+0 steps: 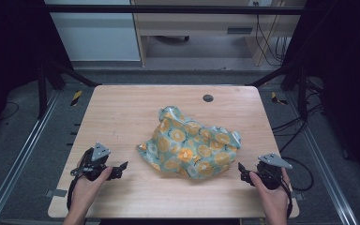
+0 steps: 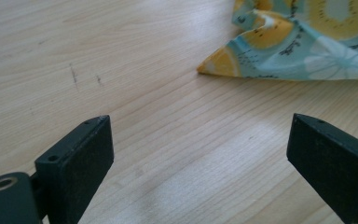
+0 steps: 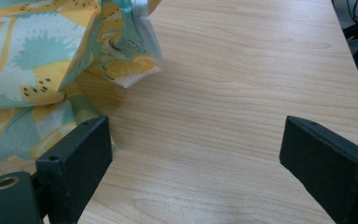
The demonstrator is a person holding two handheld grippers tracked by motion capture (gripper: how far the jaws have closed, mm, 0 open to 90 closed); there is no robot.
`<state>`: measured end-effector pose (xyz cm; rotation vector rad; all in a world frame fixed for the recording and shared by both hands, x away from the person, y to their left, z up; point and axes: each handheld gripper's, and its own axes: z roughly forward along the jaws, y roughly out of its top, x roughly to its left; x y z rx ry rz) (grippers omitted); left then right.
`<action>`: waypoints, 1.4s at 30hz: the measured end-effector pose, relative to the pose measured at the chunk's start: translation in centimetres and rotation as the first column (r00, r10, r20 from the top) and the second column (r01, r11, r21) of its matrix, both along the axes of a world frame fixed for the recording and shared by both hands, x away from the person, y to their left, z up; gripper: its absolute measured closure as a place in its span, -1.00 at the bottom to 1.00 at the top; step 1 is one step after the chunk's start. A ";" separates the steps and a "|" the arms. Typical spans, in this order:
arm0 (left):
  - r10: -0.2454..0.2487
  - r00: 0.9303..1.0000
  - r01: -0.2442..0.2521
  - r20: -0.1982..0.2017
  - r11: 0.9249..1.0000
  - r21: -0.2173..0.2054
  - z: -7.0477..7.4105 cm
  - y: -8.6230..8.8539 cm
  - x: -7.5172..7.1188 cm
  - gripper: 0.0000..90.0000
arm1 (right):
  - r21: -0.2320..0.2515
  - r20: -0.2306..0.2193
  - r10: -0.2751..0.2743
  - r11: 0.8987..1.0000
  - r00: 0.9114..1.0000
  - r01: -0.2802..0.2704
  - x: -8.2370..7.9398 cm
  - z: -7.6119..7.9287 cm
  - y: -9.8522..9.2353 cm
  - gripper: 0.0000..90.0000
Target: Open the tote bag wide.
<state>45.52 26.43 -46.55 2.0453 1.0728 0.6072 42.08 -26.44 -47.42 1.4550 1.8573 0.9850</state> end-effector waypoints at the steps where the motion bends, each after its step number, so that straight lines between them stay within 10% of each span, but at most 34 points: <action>1: 0.000 1.000 0.000 0.000 1.000 0.000 0.0 0.0 0.0 -0.85 | 0.000 0.000 0.000 1.000 1.000 0.000 0.0 0.0 0.0 -0.79; 10: -0.028 1.000 0.028 0.013 0.998 -0.063 2.8 -0.8 1.0 -0.86 | -0.024 0.060 0.025 0.999 0.998 -0.024 0.2 2.4 1.0 -0.77; 19: -0.101 0.992 0.099 0.077 0.995 0.030 9.1 -3.7 3.5 -0.87 | -0.044 0.136 0.139 0.990 0.981 -0.134 1.2 7.8 2.6 -0.72; 24: -0.148 0.985 0.140 0.084 0.986 0.088 11.9 -6.3 5.3 -0.88 | -0.056 0.135 0.248 0.968 0.959 -0.243 2.6 10.6 4.1 -0.87; 32: -0.214 0.973 0.201 0.082 0.969 0.142 14.0 -10.1 6.9 -0.89 | -0.106 0.065 0.350 0.933 0.934 -0.343 4.7 10.2 6.4 -0.84; 42: -0.265 0.962 0.250 0.068 0.952 0.175 15.4 -14.6 9.2 -0.89 | -0.095 0.027 0.368 0.926 0.929 -0.364 6.6 9.6 7.0 -0.82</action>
